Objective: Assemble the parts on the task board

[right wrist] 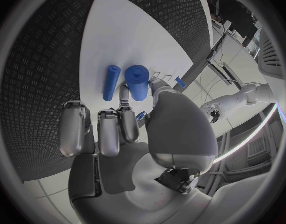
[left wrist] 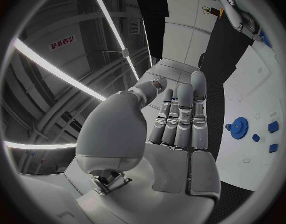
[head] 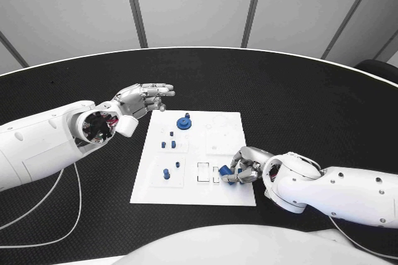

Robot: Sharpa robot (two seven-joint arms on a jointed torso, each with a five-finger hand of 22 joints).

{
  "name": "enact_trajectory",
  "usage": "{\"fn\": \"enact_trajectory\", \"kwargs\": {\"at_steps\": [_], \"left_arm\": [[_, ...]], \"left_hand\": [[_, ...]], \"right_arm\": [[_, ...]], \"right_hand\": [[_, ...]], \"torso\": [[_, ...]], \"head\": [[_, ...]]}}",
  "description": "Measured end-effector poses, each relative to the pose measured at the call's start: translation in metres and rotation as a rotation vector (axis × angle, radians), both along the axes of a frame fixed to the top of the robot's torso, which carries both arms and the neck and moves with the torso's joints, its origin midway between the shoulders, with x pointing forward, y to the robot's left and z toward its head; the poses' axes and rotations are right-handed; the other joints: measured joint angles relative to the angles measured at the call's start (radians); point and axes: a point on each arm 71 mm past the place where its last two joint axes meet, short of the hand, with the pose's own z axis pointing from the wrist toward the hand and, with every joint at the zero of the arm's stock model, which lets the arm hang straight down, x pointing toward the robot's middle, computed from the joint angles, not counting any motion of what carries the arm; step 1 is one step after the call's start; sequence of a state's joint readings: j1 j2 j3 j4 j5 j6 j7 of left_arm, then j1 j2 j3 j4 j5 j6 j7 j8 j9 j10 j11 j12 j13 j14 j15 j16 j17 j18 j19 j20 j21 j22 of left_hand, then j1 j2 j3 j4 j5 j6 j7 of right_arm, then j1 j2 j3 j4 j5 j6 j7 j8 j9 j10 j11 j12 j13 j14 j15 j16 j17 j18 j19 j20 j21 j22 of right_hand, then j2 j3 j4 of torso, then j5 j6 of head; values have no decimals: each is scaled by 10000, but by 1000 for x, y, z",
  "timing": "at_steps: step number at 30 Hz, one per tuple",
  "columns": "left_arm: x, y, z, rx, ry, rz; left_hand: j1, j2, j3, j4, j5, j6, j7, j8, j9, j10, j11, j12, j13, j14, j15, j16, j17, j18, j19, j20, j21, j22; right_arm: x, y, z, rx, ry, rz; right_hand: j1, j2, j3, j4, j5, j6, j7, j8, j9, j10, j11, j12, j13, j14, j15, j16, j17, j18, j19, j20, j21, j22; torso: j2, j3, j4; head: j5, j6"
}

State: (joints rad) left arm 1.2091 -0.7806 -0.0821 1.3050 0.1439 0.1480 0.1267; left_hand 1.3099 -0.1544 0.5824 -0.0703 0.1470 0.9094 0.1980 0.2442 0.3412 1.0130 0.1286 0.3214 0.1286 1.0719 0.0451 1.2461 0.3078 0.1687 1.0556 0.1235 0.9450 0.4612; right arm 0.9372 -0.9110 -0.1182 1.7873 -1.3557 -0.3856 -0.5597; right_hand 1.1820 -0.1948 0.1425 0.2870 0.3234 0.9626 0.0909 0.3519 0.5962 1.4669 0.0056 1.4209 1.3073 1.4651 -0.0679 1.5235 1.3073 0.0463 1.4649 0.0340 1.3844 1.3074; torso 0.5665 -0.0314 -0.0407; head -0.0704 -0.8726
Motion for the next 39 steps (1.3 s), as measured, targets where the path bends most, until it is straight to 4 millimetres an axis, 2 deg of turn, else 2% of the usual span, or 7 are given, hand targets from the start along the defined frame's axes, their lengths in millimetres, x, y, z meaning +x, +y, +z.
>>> {"fn": "enact_trajectory", "kwargs": {"at_steps": [7,10,17,28,34,36,39], "left_arm": [[0,0,0,-3,-1,-5],[0,-1,0,-8,-3,-18],[1,-3,0,-24,-7,-61],[1,-4,0,-31,-10,-81],[1,-6,0,-48,-5,-139],[1,-7,0,-50,-2,-152],[1,-7,0,-50,1,-159]], "left_hand": [[0,0,0,0,0,0,0,0,1,0,0,0,-2,0,0,0,1,1,0,0,0,-8],[0,0,0,0,0,0,0,0,1,0,0,0,-1,0,0,0,0,0,0,0,0,-8],[0,0,0,0,0,0,0,0,-8,0,0,0,-1,0,0,0,0,0,0,0,0,-7],[0,0,0,0,0,1,-1,0,-7,0,0,0,1,0,0,0,1,0,0,0,0,-6],[0,0,0,0,0,-72,1,0,-7,-73,0,0,1,0,0,0,1,0,0,0,0,-18],[0,0,0,0,0,-72,1,0,-7,-73,-1,0,1,0,-1,0,0,1,0,0,0,-19],[0,0,0,0,0,-72,1,0,-7,-73,0,0,1,0,0,0,1,0,0,0,0,-18]], "right_arm": [[-4,1,7,435,-382,-208],[-8,1,13,708,-603,-328],[-15,1,24,1388,-934,-629],[-13,14,23,1843,-671,-589],[-7,30,15,1899,-171,-335],[-5,36,12,1910,-18,-242],[-2,43,9,1908,96,-132]], "right_hand": [[834,238,249,-144,-220,90,-90,-12,20,-1,1,91,0,0,0,54,0,0,0,0,203,0],[955,236,482,-112,118,131,-127,-4,14,-1,1,91,5,0,0,100,6,0,0,0,311,0],[1054,203,874,-40,680,239,-22,3,14,-25,-126,235,7,32,-30,99,7,0,0,0,523,0],[1046,203,1027,27,783,277,16,3,14,-22,-127,292,6,-4,-69,99,6,-1,0,-73,562,0],[121,297,1083,29,461,384,52,103,108,9,-159,292,5,-4,-69,100,5,0,0,-73,562,-1],[-246,391,1096,40,425,439,32,123,132,11,-172,291,5,11,-85,155,5,-138,0,-72,649,-1],[-485,444,1097,41,318,514,-3,151,182,-17,-204,246,5,28,-100,155,4,-158,0,-72,716,-1]], "torso": [[0,13,-12],[-5,14,-12],[-12,10,-17],[-3,8,-6],[1,-6,16],[6,-6,18],[14,-10,21]], "head": [[9,-1],[9,-1],[-14,-1],[42,-1],[58,-1],[76,-1],[106,6]]}}
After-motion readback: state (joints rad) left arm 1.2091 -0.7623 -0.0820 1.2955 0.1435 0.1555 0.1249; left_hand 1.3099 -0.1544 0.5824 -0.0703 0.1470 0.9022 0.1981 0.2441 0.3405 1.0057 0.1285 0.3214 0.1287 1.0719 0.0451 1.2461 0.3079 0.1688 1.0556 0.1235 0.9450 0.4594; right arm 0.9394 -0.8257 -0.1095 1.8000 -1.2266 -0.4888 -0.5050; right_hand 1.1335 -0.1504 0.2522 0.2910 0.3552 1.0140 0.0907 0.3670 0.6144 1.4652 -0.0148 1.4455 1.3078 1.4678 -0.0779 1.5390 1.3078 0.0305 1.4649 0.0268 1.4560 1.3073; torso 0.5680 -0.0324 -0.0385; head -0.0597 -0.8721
